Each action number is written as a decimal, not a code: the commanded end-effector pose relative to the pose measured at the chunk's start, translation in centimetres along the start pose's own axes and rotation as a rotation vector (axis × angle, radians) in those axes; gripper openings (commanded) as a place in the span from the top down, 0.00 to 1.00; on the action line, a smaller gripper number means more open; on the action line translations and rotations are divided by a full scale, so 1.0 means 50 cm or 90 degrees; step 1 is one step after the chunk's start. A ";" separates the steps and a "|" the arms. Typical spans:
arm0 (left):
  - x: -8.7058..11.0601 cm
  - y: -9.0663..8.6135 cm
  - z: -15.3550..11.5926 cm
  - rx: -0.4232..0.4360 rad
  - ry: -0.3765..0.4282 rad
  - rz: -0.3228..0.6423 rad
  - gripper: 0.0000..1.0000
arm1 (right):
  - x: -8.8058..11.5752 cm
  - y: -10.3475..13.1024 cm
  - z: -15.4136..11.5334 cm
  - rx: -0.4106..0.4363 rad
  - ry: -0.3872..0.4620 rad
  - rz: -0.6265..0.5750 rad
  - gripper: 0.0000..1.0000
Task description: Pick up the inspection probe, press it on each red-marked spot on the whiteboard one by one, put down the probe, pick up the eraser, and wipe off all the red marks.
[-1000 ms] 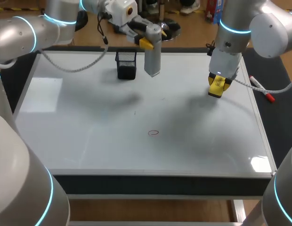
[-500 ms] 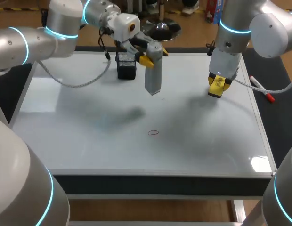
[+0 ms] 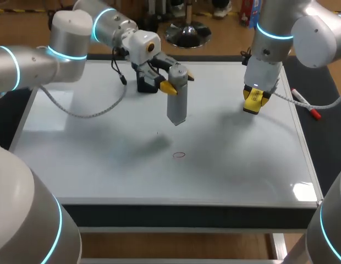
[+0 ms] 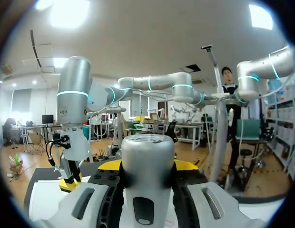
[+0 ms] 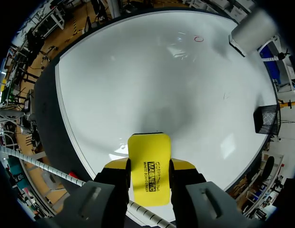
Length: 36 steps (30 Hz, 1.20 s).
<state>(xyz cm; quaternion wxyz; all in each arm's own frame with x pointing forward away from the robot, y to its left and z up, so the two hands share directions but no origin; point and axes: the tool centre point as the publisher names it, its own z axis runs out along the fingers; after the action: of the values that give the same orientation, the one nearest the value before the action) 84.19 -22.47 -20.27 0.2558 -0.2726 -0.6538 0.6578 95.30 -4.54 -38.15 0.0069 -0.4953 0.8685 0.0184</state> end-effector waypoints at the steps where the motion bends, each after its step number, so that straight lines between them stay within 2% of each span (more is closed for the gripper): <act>1: 0.014 0.004 0.014 -0.002 -0.104 0.001 1.00 | 0.001 -0.001 -0.002 0.001 0.001 -0.001 1.00; 4: 0.022 0.011 0.021 -0.011 -0.080 0.002 1.00 | 0.001 -0.001 -0.002 0.001 0.001 -0.001 1.00; 24: 0.022 0.011 0.021 -0.011 -0.080 0.002 1.00 | 0.001 -0.001 -0.002 0.001 0.001 -0.001 1.00; 26: 0.013 0.007 0.034 -0.028 -0.038 0.001 1.00 | 0.001 -0.001 -0.002 0.001 0.001 -0.001 1.00; 29: 0.011 0.011 0.048 -0.039 -0.002 -0.007 1.00 | 0.001 -0.001 -0.002 0.001 0.001 -0.001 1.00; 36: 0.033 0.023 0.068 -0.037 0.029 -0.014 1.00 | 0.001 -0.001 -0.002 0.001 0.001 -0.001 1.00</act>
<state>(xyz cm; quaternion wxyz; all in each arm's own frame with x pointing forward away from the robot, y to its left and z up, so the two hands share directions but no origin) 80.38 -23.70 -21.06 0.2582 -0.2800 -0.6777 0.6289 95.30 -4.54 -38.16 0.0069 -0.4953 0.8685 0.0184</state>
